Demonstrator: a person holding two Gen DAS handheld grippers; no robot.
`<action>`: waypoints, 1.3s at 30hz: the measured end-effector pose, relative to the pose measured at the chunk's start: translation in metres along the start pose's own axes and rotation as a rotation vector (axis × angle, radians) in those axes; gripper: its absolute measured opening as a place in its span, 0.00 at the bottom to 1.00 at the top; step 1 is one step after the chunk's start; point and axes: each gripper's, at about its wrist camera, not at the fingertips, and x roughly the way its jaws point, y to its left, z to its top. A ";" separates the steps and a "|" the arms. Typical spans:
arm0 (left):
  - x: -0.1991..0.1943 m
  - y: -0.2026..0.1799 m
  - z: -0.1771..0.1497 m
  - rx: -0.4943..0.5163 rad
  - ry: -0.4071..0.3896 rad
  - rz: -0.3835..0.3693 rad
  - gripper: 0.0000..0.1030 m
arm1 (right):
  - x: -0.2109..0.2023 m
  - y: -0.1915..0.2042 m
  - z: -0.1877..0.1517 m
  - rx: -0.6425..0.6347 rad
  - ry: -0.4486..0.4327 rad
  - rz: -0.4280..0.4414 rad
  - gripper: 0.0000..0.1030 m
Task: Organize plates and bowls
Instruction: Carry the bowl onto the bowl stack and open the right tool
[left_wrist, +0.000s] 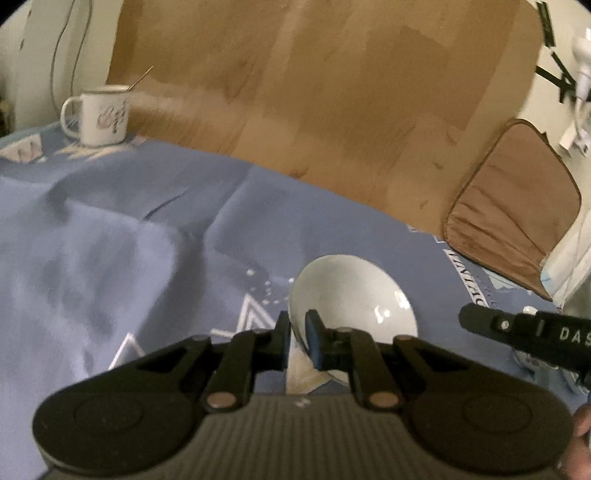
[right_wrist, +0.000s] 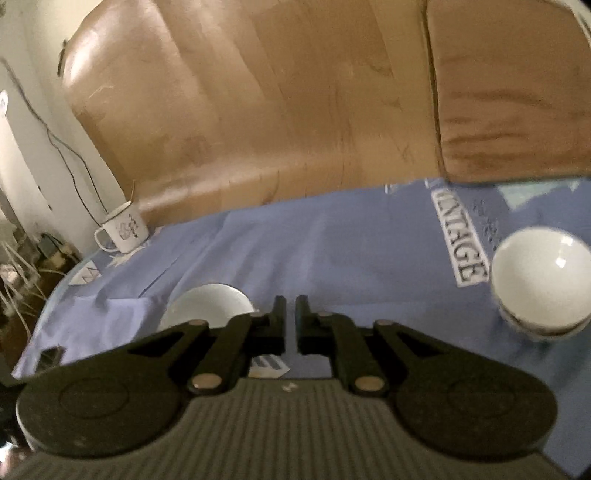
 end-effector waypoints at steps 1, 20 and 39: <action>0.000 0.001 0.000 -0.003 0.003 0.001 0.11 | 0.002 0.001 -0.002 0.001 0.009 0.005 0.10; 0.004 -0.003 0.011 0.020 0.001 0.001 0.08 | 0.055 0.011 0.002 0.038 0.144 0.079 0.07; 0.037 -0.183 0.007 0.241 0.091 -0.345 0.09 | -0.096 -0.074 -0.001 -0.006 -0.319 -0.314 0.07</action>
